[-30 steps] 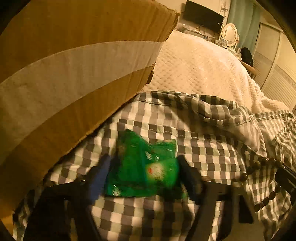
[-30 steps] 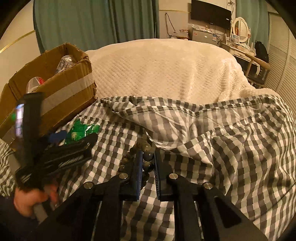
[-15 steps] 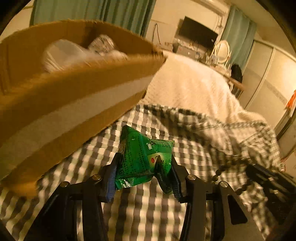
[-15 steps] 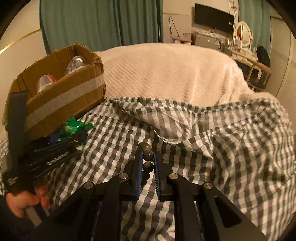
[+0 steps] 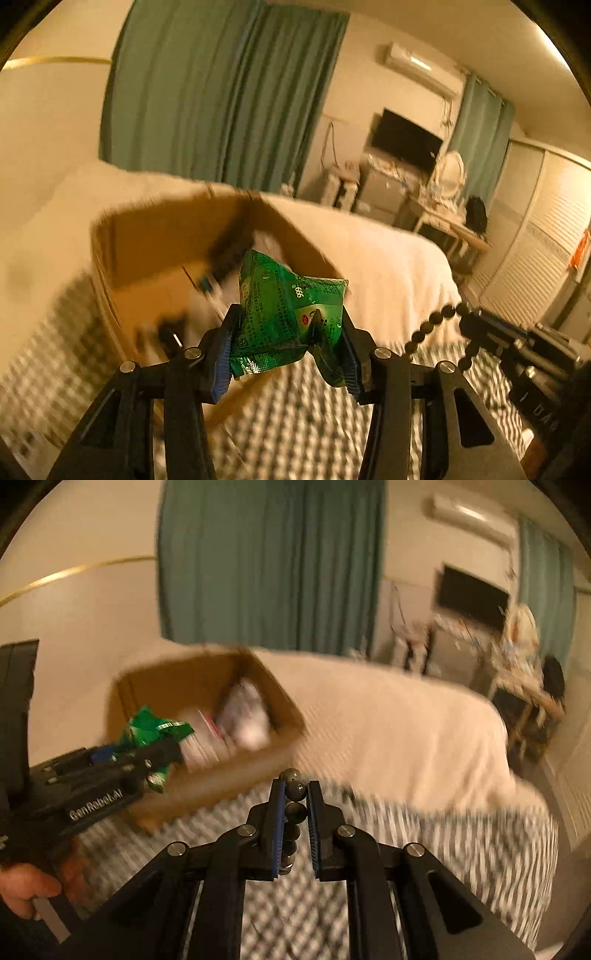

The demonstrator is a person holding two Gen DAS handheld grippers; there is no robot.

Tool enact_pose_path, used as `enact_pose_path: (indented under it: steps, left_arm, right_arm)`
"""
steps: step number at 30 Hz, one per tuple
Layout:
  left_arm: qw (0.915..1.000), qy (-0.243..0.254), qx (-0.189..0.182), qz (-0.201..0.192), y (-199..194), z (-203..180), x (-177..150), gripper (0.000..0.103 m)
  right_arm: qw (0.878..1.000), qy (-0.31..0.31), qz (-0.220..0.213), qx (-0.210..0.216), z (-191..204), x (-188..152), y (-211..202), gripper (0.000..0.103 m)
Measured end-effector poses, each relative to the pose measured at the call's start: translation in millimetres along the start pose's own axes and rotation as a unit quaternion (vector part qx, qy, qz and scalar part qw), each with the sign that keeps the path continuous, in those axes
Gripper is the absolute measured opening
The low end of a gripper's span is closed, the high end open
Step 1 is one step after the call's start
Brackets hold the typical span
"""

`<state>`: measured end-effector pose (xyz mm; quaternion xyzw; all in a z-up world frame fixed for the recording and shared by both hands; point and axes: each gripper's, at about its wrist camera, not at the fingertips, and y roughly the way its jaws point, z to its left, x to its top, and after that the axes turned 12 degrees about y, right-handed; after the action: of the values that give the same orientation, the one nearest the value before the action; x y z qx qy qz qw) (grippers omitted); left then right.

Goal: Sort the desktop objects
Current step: 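Carry the green packet and bead string over the cardboard box and release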

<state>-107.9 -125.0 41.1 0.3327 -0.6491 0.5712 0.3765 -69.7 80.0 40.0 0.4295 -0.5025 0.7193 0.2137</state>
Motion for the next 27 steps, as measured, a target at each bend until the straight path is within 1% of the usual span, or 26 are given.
enact_pose_path:
  steps: [3, 4, 7, 9, 11, 13, 14, 15, 16, 17, 18, 20, 22, 23, 24, 27]
  left_arm:
    - [0.999, 0.015, 0.039, -0.015, 5, 18, 20, 0.049]
    - [0.9989, 0.014, 0.041, -0.015, 10, 25, 23, 0.049]
    - [0.9989, 0.005, 0.046, -0.002, 30, 44, 21, 0.049]
    - [0.9989, 0.002, 0.046, 0.012, 41, 58, 8, 0.049]
    - [0.9987, 0.008, 0.045, 0.023, 54, 62, -3, 0.049]
    - [0.9984, 0.015, 0.043, 0.033, 62, 63, -10, 0.051]
    - [0.9984, 0.017, 0.043, 0.034, 64, 63, -12, 0.055]
    - [0.9983, 0.02, 0.044, 0.033, 63, 63, -12, 0.063]
    - [0.9983, 0.024, 0.045, 0.029, 61, 60, -12, 0.066]
    - [0.9982, 0.028, 0.047, 0.023, 57, 58, -12, 0.077]
    - [0.9979, 0.03, 0.055, 0.016, 51, 56, -13, 0.087]
    - [0.997, 0.031, 0.071, 0.005, 39, 51, -13, 0.093]
    - [0.9967, 0.025, 0.077, -0.003, 26, 47, -15, 0.095]
    - [0.9969, 0.02, 0.076, -0.004, 19, 44, -18, 0.1]
    - [0.997, 0.015, 0.075, -0.006, 12, 40, -21, 0.103]
    - [0.9973, 0.016, 0.072, -0.002, -4, 31, -27, 0.103]
  right_arm:
    - [0.999, -0.001, -0.012, 0.037, 23, 38, 12, 0.011]
    - [0.999, -0.005, -0.013, 0.044, 33, 51, 23, 0.011]
    - [0.999, -0.015, -0.002, 0.046, 52, 68, 57, 0.011]
    - [0.999, -0.012, 0.011, 0.042, 59, 73, 84, 0.011]
    - [0.999, -0.009, 0.025, 0.038, 62, 74, 111, 0.011]
    - [0.999, -0.014, 0.029, 0.028, 63, 70, 132, 0.011]
    - [0.999, -0.013, 0.026, 0.022, 61, 67, 138, 0.011]
    - [0.999, -0.009, 0.026, 0.018, 60, 66, 145, 0.013]
    - [0.999, 0.001, 0.028, 0.017, 56, 65, 149, 0.019]
    - [0.999, 0.016, 0.03, 0.018, 50, 65, 150, 0.035]
    - [0.999, 0.034, 0.029, 0.029, 45, 65, 149, 0.048]
    - [0.998, 0.047, 0.016, 0.038, 39, 67, 137, 0.056]
    - [0.999, 0.042, 0.004, 0.033, 39, 68, 120, 0.056]
    - [0.999, 0.039, -0.001, 0.034, 38, 66, 108, 0.057]
    - [0.999, 0.037, -0.004, 0.035, 38, 65, 99, 0.061]
    - [0.999, 0.031, -0.012, 0.021, 30, 51, 59, 0.074]
